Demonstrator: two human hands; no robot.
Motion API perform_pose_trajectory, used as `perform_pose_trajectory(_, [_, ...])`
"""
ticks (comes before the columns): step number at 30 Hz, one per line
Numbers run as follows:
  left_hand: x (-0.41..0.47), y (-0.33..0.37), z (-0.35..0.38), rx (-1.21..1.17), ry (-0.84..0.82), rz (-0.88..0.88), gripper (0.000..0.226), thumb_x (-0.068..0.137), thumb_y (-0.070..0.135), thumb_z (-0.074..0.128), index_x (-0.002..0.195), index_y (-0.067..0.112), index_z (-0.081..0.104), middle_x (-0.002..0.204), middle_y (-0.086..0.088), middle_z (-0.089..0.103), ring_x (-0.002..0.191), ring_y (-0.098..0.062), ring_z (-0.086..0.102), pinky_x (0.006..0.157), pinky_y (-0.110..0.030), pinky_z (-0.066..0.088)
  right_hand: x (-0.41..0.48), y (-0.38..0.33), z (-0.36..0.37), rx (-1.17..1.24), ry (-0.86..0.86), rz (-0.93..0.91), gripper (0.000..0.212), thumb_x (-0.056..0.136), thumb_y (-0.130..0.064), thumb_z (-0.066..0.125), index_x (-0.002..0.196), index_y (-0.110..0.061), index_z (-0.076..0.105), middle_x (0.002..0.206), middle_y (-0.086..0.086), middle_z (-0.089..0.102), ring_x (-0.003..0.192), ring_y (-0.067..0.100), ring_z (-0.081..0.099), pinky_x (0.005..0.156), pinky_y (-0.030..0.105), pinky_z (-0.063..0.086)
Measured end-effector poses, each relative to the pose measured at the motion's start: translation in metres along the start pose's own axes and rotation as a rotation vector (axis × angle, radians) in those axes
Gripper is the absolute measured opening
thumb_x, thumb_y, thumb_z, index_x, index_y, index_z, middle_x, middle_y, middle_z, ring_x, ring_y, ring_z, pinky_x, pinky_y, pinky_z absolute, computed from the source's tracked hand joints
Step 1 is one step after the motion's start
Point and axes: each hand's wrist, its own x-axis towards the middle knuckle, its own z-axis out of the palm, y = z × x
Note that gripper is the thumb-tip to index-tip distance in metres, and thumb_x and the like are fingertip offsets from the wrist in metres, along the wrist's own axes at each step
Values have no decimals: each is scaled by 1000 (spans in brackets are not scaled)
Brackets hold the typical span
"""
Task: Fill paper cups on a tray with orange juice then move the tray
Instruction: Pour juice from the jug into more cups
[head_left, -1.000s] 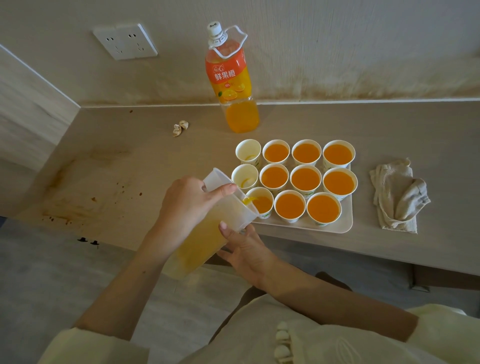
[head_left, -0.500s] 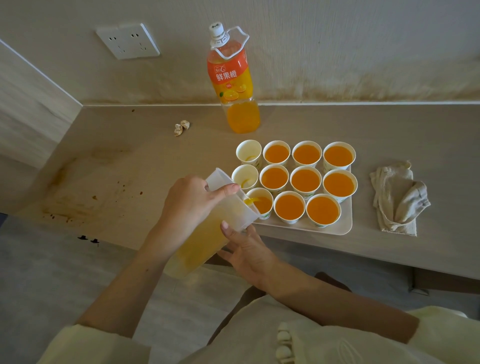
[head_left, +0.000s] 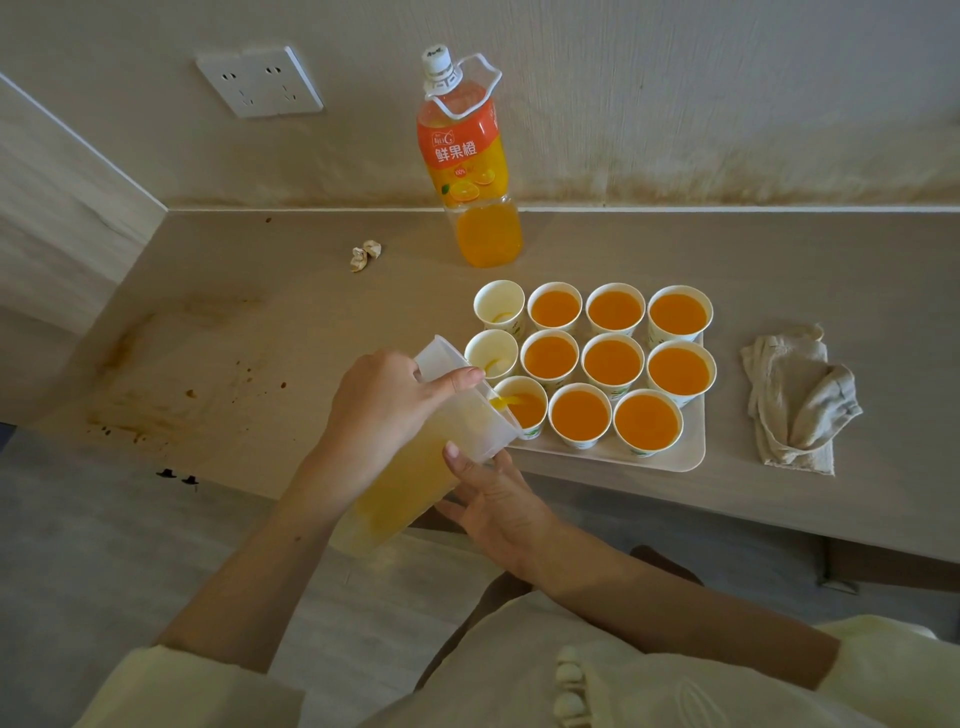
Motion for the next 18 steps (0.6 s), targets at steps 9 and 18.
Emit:
perform_pose_trajectory(9, [1, -1, -1, 13, 2, 3, 68, 72, 67, 63, 50, 14, 27, 49, 2, 24, 46, -15, 23, 50, -29, 19, 2, 2, 2, -9, 10, 2, 121, 37, -40, 98, 139, -30, 34, 137, 6, 53, 128, 31, 48, 110, 56, 36])
perform_pose_trajectory(18, [-1, 1, -3, 22, 1, 21, 68, 74, 66, 62, 49, 13, 28, 47, 2, 25, 44, -13, 24, 48, -27, 18, 2, 3, 2, 1, 9, -3, 120, 39, -39, 98, 141, -29, 34, 137, 7, 54, 127, 31, 51, 109, 56, 38])
